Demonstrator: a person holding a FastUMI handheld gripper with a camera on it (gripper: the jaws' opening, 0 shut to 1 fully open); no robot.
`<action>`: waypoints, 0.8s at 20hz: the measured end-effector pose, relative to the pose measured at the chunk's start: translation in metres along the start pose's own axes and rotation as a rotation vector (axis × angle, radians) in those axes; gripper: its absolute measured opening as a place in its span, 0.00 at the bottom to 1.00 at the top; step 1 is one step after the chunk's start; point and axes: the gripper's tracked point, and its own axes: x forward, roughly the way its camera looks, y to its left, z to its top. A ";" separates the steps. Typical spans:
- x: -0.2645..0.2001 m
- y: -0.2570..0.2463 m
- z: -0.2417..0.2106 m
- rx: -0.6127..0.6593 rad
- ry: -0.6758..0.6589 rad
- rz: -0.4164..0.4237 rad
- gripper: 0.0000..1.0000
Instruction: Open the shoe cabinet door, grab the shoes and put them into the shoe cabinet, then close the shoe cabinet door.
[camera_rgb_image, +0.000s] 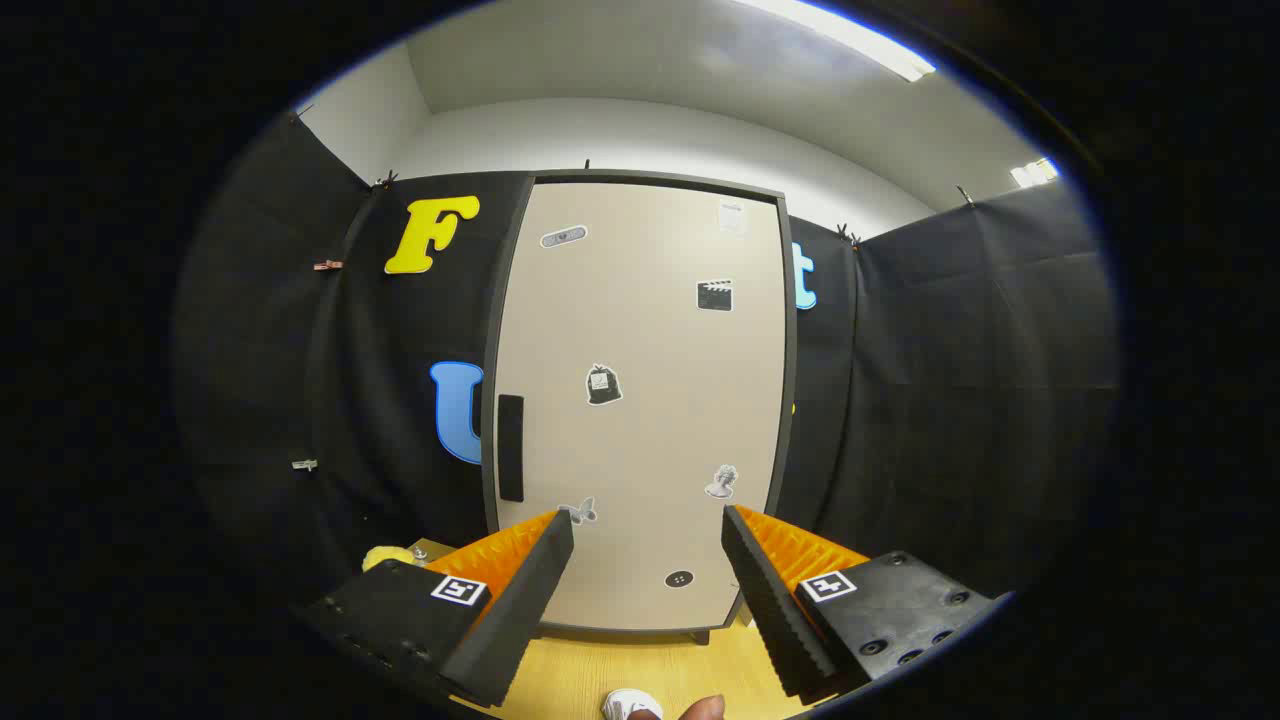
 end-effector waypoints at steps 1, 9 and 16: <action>0.000 0.002 -0.001 0.002 0.004 0.000 0.97; 0.000 0.014 -0.005 0.031 0.028 0.011 0.98; 0.000 0.019 -0.002 0.037 0.027 0.023 0.98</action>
